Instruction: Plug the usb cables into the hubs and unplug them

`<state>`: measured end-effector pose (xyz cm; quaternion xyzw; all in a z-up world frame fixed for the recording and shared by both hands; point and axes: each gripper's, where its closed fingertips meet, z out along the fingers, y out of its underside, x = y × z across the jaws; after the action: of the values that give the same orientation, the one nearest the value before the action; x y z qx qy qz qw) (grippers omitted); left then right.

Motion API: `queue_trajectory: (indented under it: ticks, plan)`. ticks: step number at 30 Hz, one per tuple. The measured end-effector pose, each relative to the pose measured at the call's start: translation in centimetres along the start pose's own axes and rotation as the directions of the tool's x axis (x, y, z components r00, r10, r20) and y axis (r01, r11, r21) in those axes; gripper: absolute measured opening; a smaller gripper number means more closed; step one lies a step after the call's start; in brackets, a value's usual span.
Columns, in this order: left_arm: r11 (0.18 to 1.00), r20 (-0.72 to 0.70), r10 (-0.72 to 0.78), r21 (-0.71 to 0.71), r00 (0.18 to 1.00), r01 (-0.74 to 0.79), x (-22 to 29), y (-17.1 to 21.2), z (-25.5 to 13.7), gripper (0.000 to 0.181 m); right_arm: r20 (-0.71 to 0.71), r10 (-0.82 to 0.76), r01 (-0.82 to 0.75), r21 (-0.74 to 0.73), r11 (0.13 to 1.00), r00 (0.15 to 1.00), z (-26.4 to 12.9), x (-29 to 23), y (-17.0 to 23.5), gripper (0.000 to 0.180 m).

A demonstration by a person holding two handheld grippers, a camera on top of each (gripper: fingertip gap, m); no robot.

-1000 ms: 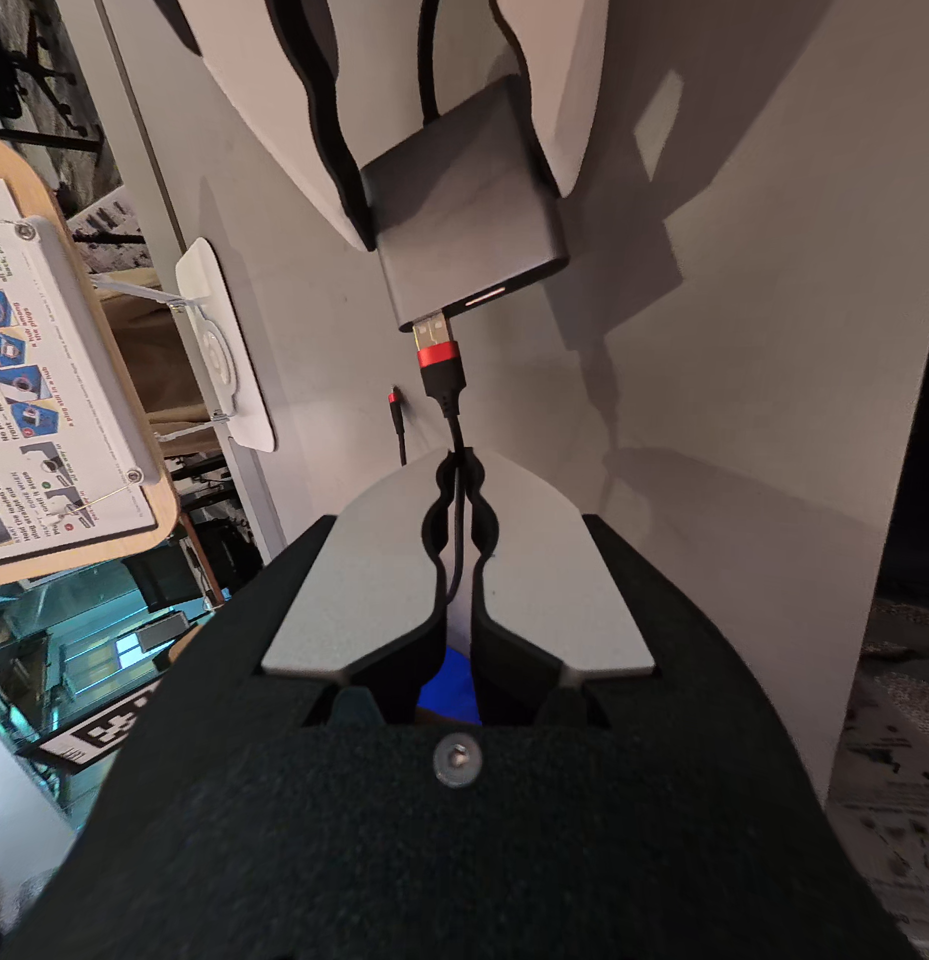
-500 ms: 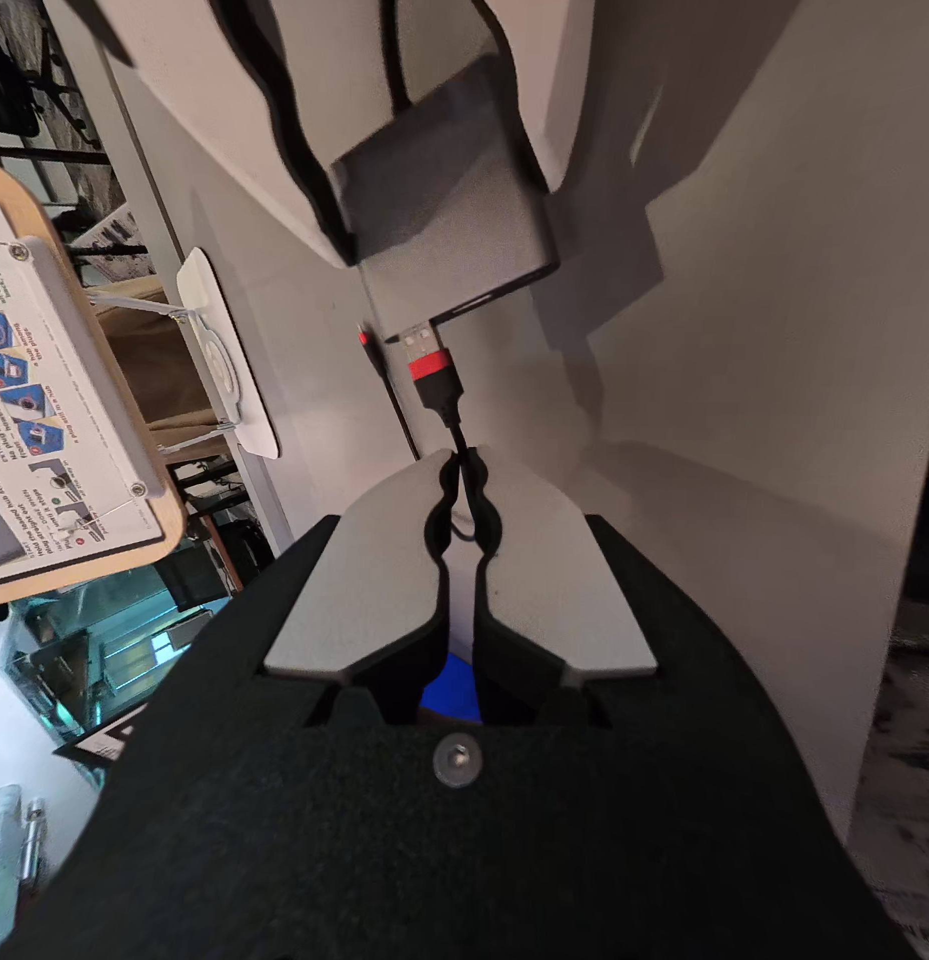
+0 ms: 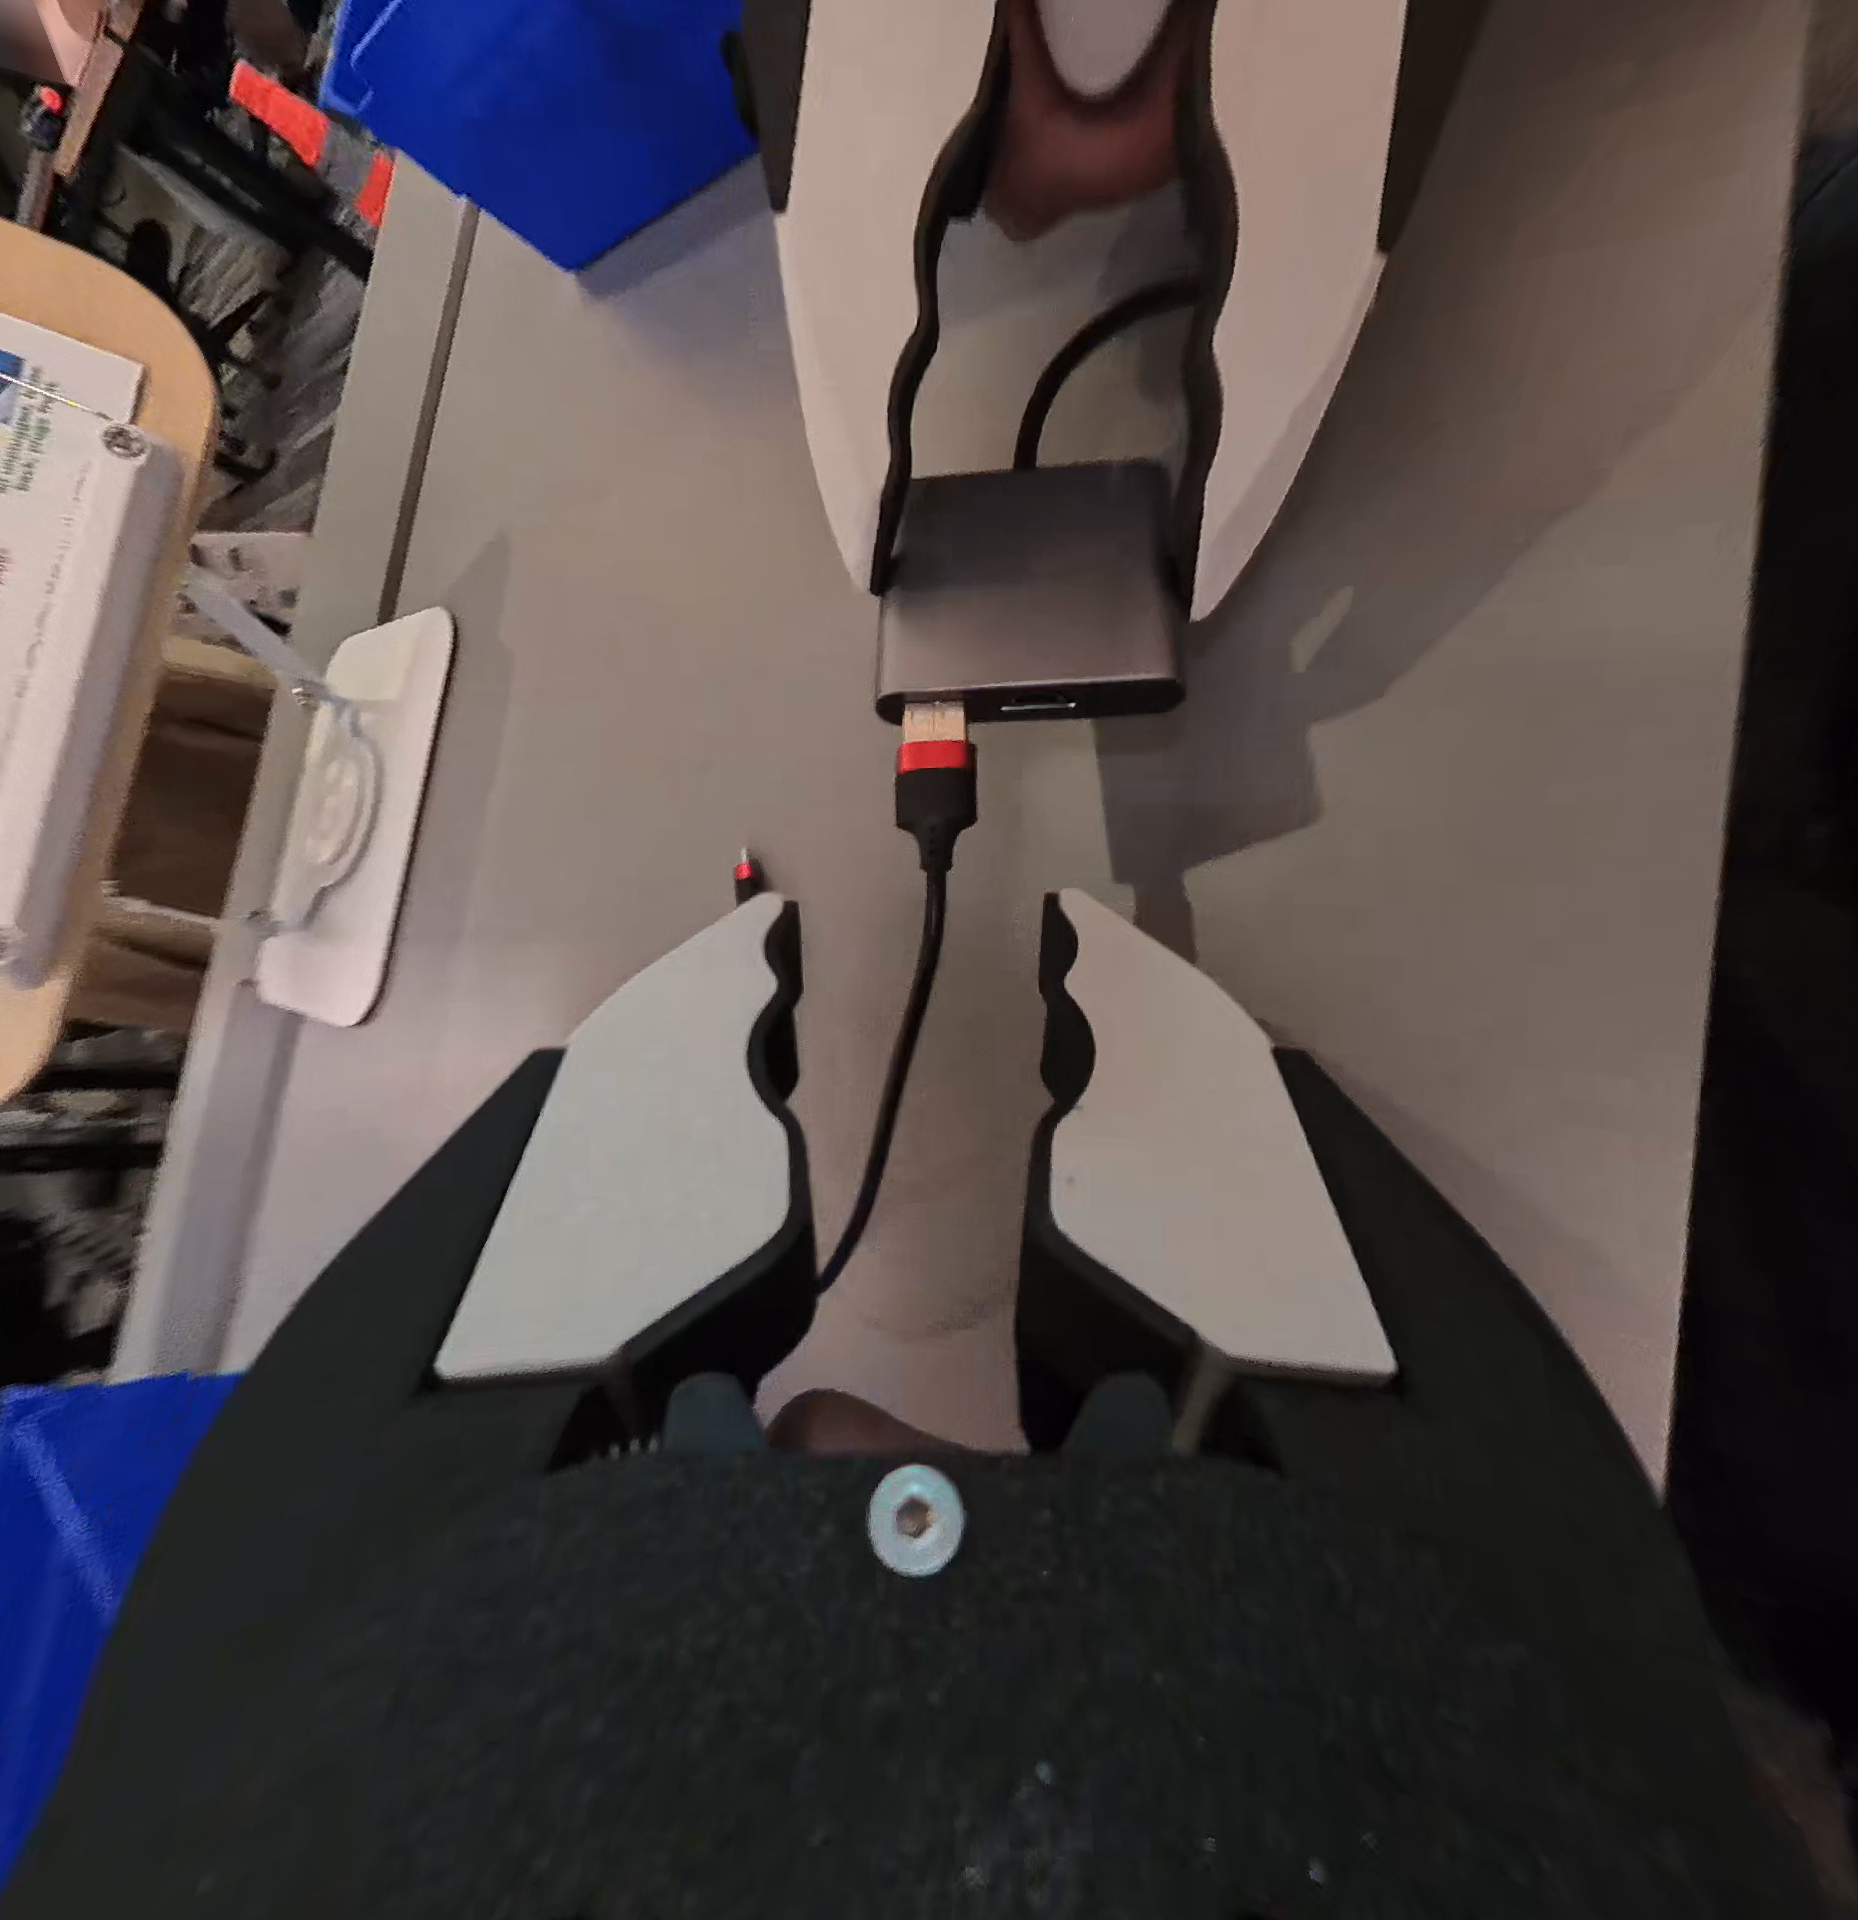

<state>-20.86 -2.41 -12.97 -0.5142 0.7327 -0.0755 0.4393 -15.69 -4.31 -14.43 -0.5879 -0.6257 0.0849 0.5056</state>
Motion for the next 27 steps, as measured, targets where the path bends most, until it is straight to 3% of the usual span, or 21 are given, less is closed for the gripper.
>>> queue_trajectory:
  ticks: [4,8,23,24,25,26,27]
  plan:
    - [0.984,-0.075,-0.105,0.136,0.992,0.114,0.4,-0.7,0.3,0.038,0.028,0.043,-0.045,0.048,0.998,0.999,-0.4,0.0,-0.5,0.058]
    - [0.955,-0.096,-0.137,0.252,0.986,0.157,0.3,-1.6,0.2,0.006,0.05,0.079,-0.082,0.073,0.994,0.996,-0.6,0.0,-0.5,0.058]
    - [0.966,-0.199,-0.115,0.205,0.973,0.156,1.7,-1.2,0.6,0.004,0.105,0.08,-0.083,0.029,0.996,0.991,0.0,-1.3,0.3,0.057]
    - [0.974,-0.187,-0.103,0.181,0.977,0.137,1.6,-0.8,0.9,0.004,0.162,0.045,-0.058,0.078,0.995,0.986,-0.6,-2.3,-0.6,0.01]
    - [0.98,-0.191,-0.088,0.161,0.978,0.119,1.8,-0.6,1.4,0.004,0.141,0.028,-0.062,0.242,0.968,0.99,-1.4,-2.2,-3.2,0.0]
    - [0.981,-0.226,-0.079,0.157,0.971,0.116,2.6,-0.9,1.8,0.004,0.185,0.042,-0.088,0.251,0.964,0.982,-1.4,-2.6,-4.2,0.0]
    - [0.981,-0.234,-0.063,0.163,0.97,0.103,2.9,-1.3,2.0,0.004,0.129,-0.036,0.016,0.151,0.988,0.991,-0.5,-2.4,-3.1,0.0]
